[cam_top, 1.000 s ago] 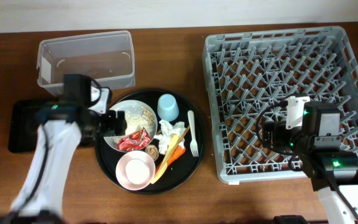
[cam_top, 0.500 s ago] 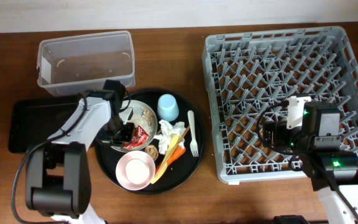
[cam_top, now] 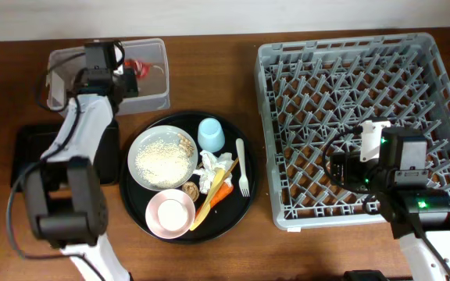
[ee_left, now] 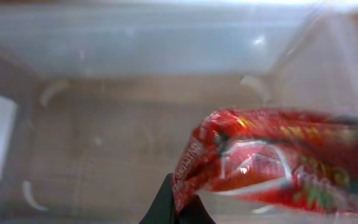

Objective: Sort waste into correct bins and load items into the dishwasher rack
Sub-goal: 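Grasp the red snack wrapper with the left gripper and drop it in the clear bin, then grasp the white tissue with the left gripper and drop it in the clear bin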

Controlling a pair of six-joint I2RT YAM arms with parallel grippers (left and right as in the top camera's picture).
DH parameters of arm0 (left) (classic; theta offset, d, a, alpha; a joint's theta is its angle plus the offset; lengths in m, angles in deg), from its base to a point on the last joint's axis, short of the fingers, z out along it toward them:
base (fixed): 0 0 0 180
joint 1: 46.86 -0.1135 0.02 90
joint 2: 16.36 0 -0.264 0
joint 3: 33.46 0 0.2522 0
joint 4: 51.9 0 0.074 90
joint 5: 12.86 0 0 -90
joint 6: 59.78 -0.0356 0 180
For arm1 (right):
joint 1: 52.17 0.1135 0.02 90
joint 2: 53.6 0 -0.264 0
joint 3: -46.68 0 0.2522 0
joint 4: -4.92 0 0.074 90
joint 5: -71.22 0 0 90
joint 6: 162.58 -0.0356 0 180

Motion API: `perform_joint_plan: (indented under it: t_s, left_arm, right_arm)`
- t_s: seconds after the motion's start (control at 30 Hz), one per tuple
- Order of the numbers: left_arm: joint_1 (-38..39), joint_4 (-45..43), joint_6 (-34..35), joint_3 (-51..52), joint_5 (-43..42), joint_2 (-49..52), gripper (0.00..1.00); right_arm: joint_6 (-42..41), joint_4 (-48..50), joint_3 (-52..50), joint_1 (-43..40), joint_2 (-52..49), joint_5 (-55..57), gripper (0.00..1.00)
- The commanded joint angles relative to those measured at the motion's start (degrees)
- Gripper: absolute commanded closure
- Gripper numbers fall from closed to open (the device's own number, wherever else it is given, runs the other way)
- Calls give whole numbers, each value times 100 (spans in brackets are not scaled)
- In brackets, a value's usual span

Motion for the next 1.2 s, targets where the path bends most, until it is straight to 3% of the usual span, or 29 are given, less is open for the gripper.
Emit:
perform_joint_plan:
  t_s: [0.0,0.07,0.1,0.17,0.23,0.27,0.3,0.37,0.47,0.5,0.53,0.67,0.7,0.77,0.83,0.93,1.07,1.17]
  left_arm:
    - [-70,-212,35,13,103,448,99]
    - [-70,-142,-13,-164,116,365,19]
    - [-70,157,-31,-417,111,219,1]
    - [-35,1003,-28,-1003,-39,-192,1]
    - [109,2365,26,-1338,-1508,-785,1]
    - [457,3582,192,-1335,-2527,-975,1]
    - [855,4271,192,-1255,-2529,-933,1]
    - [1867,4553,321,-446,-2503,-920,1]
    - [2522,3980,662,610,-2253,-916,3]
    - [2636,3626,662,907,-2253,-916,7]
    - [2723,3217,756,1241,-2006,-916,21]
    - [2734,2579,979,1670,-1259,-905,22]
    - [2734,2391,1086,1786,-1259,-894,26]
    - [2734,2197,1086,1805,-1263,-894,49]
    - [2787,2129,1086,1808,-1279,-894,99]
    - [2870,2229,1084,1727,-1276,-951,100]
    - [2562,2651,1062,1191,-817,-1921,100]
    - [2540,2911,1062,1191,-789,-2111,100]
  right_arm:
    - [-26,13,136,26,37,66,0]
    - [-26,9,136,26,37,66,1]
    - [-26,7,136,26,37,66,1]
    - [-26,4,136,26,37,66,1]
    - [-26,4,136,26,37,63,2]
    - [-26,4,136,26,37,63,2]
    - [-26,4,136,26,37,63,2]
    - [-28,4,136,26,37,63,2]
    - [-28,4,136,26,37,44,2]
    - [-28,4,136,26,37,44,2]
    - [-28,0,136,26,37,44,2]
    - [-39,0,136,26,37,44,2]
    - [-72,0,136,26,37,44,1]
    - [-72,2,136,26,37,44,1]
    - [-72,2,136,26,37,46,1]
    - [-72,0,136,26,39,46,1]
    - [-70,2,136,26,37,46,1]
    - [-70,0,136,26,39,46,1]
